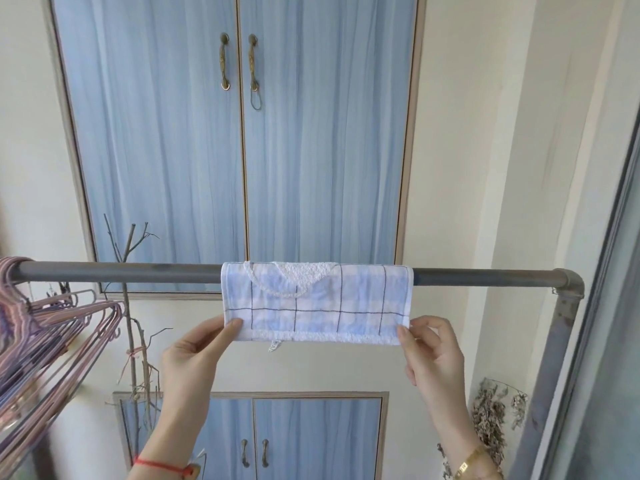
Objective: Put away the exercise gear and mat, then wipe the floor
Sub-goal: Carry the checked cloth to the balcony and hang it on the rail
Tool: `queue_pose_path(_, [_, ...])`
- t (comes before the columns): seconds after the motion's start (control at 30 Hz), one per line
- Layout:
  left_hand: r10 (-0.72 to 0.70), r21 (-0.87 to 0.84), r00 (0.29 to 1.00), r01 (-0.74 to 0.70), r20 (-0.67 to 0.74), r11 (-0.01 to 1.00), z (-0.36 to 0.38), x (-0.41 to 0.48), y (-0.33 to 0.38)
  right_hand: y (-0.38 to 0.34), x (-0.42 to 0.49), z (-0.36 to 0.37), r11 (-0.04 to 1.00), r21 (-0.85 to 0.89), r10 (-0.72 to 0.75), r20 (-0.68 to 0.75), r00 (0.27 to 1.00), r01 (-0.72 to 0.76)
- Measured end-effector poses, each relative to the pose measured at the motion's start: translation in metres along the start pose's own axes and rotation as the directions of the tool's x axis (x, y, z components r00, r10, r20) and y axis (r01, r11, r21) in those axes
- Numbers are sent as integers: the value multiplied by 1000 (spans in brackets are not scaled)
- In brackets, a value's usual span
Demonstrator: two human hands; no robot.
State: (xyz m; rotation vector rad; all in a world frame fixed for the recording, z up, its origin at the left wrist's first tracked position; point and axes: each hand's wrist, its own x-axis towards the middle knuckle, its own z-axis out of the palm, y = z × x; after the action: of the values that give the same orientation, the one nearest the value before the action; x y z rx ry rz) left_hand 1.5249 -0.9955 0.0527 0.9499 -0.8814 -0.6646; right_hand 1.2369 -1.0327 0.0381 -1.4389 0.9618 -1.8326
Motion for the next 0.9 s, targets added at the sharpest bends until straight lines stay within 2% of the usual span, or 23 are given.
queue_pose_path(0.13, [27,68,993,-35,111,997,0,4,14,-10,8,-4,995,-91,-31,57,998,36])
queue_pose_path(0.27, [5,28,975,-12,221,1000,5,14,28,-18,26,3,996,-88,34,115,993,-24])
queue_pose_path(0.33, [14,34,975,-22,220,999,10,17,32,-21,34,10,998,-42,42,115,993,-37])
queue_pose_path(0.4, [24,-18,981,-21,195,1000,15,17,33,-23,37,14,1000,-17,-11,79,997,13])
queue_pose_path(0.53, [107,-16,989,-106,106,994,17,17,27,-16,36,18,998,-10,-69,14,998,69])
queue_pose_path(0.67, [129,-29,990,-127,62,991,20,15,22,-14,33,21,996,-21,-90,-12,996,89])
queue_pose_path(0.8, [138,-60,987,-133,86,989,17,9,15,-7,22,18,996,-40,-76,31,997,77])
queue_pose_path(0.9, [63,-63,990,-55,129,997,8,2,3,6,8,12,998,-47,-41,92,995,45])
